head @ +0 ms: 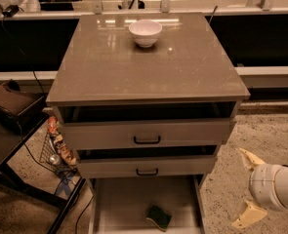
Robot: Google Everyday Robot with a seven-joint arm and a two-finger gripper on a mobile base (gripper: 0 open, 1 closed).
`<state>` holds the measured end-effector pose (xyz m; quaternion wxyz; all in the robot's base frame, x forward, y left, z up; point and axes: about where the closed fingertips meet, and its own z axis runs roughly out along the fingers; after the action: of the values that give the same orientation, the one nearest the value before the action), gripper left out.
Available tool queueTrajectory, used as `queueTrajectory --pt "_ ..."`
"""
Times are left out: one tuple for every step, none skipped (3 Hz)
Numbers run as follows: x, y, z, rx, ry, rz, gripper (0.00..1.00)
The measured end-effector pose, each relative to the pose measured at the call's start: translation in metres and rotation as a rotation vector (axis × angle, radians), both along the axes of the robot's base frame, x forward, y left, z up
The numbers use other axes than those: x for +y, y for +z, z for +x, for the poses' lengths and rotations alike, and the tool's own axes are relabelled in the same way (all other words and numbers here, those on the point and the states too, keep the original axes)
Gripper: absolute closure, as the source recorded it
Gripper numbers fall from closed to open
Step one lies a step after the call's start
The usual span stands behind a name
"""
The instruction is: Pick sponge from bottom drawer and place on counter
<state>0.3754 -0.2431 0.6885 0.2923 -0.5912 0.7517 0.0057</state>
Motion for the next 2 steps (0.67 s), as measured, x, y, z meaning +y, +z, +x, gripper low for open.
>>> queueTrajectory --pt "0.001 0.0 -0.001 0.004 0.003 0.001 0.0" --pt "0.016 -0.028 0.006 0.017 -0.021 0.033 0.0"
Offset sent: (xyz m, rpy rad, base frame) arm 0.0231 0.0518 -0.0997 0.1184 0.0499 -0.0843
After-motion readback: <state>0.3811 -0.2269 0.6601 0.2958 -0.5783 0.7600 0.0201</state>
